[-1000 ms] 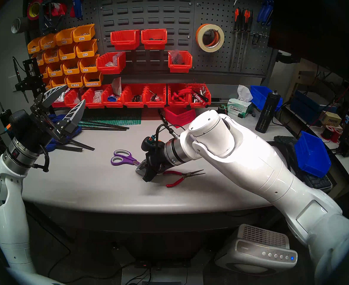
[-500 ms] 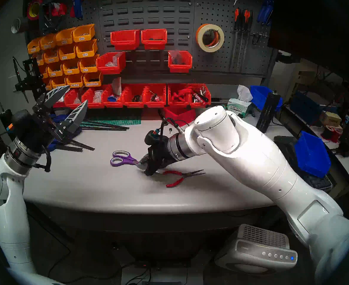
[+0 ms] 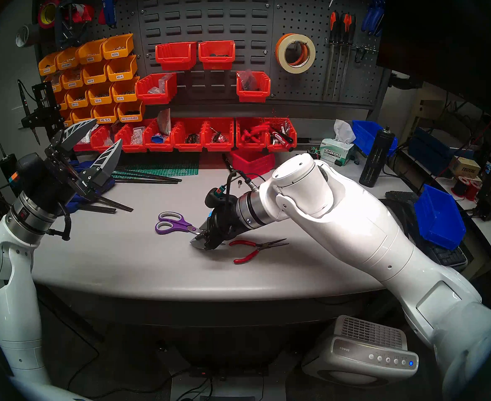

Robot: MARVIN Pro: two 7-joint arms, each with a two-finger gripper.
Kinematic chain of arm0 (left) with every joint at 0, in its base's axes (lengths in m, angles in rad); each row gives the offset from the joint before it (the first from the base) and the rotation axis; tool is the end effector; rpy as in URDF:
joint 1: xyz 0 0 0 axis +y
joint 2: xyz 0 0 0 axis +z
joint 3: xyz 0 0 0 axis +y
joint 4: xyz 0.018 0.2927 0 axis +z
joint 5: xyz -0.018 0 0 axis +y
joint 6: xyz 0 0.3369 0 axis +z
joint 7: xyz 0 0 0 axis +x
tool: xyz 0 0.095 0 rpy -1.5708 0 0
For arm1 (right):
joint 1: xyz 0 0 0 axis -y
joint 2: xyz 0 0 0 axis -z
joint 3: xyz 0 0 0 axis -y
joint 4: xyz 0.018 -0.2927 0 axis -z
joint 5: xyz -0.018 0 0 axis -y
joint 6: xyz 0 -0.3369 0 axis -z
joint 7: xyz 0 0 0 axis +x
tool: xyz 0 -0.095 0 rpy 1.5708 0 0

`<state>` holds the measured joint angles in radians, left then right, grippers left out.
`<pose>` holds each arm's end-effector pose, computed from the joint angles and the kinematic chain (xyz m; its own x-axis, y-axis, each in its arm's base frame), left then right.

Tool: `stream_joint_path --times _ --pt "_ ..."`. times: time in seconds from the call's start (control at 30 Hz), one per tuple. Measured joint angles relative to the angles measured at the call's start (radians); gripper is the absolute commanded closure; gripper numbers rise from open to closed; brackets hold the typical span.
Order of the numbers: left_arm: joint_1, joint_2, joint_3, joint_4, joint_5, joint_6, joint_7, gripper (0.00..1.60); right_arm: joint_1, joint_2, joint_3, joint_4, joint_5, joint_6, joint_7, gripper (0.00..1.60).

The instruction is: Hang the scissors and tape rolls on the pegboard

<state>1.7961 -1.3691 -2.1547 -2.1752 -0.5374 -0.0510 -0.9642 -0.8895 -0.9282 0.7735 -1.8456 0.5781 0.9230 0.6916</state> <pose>0.2948 0.1325 -0.0927 -0.5511 -0.0037 0.8344 -0.4879 -0.8098 -0.3259 0.4078 0.1389 -0.1599 0.2543 0.5978 0.7603 0.9533 -0.2874 -0.0928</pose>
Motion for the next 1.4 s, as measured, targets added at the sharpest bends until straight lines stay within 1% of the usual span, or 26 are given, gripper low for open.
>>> stream_joint_path --times 0.17,0.27,0.4,0.47,0.5,0.63,0.67,0.7,0.8,0.9,1.03,1.07,1.1,1.13,1.17,1.2,1.23,1.4 --pt "-0.002 0.002 -0.001 0.005 0.000 -0.001 0.003 0.00 0.012 -0.005 -0.012 0.011 -0.019 -0.011 0.010 0.49" --pt "-0.003 0.003 -0.001 0.006 0.000 -0.001 0.004 0.00 0.020 -0.006 -0.021 0.015 -0.031 -0.016 0.017 0.48" --pt "-0.004 0.005 -0.002 0.010 -0.001 -0.002 0.005 0.00 0.040 -0.011 -0.041 0.026 -0.049 -0.027 0.031 0.50" --pt "-0.004 0.005 -0.002 0.010 -0.001 -0.002 0.005 0.00 0.040 -0.011 -0.041 0.026 -0.049 -0.027 0.031 0.50" --pt "-0.005 0.008 -0.005 0.011 -0.001 -0.002 0.006 0.00 0.061 -0.019 -0.059 0.040 -0.064 -0.039 0.046 0.53" --pt "-0.006 0.009 -0.006 0.011 -0.001 -0.002 0.007 0.00 0.071 -0.024 -0.068 0.048 -0.070 -0.043 0.053 0.53" --pt "-0.006 0.009 -0.006 0.011 -0.001 -0.002 0.007 0.00 0.073 -0.025 -0.069 0.049 -0.071 -0.044 0.055 0.58" --pt "-0.006 0.010 -0.007 0.012 -0.001 -0.002 0.008 0.00 0.080 -0.028 -0.075 0.055 -0.076 -0.048 0.060 0.59" --pt "-0.007 0.012 -0.009 0.013 -0.001 -0.003 0.008 0.00 0.097 -0.041 -0.089 0.073 -0.085 -0.056 0.070 0.58" --pt "-0.008 0.013 -0.011 0.015 -0.001 -0.003 0.009 0.00 0.111 -0.053 -0.100 0.089 -0.092 -0.063 0.079 0.51" --pt "-0.008 0.015 -0.014 0.016 -0.001 -0.004 0.010 0.00 0.126 -0.068 -0.112 0.110 -0.100 -0.072 0.088 0.53" --pt "-0.008 0.015 -0.014 0.016 -0.001 -0.004 0.010 0.00 0.128 -0.071 -0.114 0.113 -0.101 -0.074 0.090 0.57" --pt "-0.008 0.015 -0.015 0.016 -0.001 -0.005 0.010 0.00 0.130 -0.073 -0.115 0.116 -0.102 -0.075 0.091 0.68" --pt "-0.008 0.015 -0.016 0.016 -0.001 -0.005 0.010 0.00 0.131 -0.075 -0.117 0.119 -0.103 -0.077 0.092 0.85" --pt "-0.008 0.016 -0.017 0.016 -0.002 -0.005 0.010 0.00 0.133 -0.078 -0.119 0.122 -0.104 -0.079 0.093 0.91" --pt "-0.008 0.016 -0.018 0.016 -0.002 -0.005 0.010 0.00 0.134 -0.080 -0.120 0.124 -0.105 -0.081 0.093 1.29" --pt "-0.008 0.016 -0.019 0.016 -0.002 -0.005 0.010 0.00 0.136 -0.082 -0.122 0.126 -0.106 -0.083 0.094 1.60" --pt "-0.008 0.016 -0.023 0.016 -0.003 -0.005 0.010 0.00 0.138 -0.086 -0.124 0.120 -0.109 -0.085 0.094 1.60"
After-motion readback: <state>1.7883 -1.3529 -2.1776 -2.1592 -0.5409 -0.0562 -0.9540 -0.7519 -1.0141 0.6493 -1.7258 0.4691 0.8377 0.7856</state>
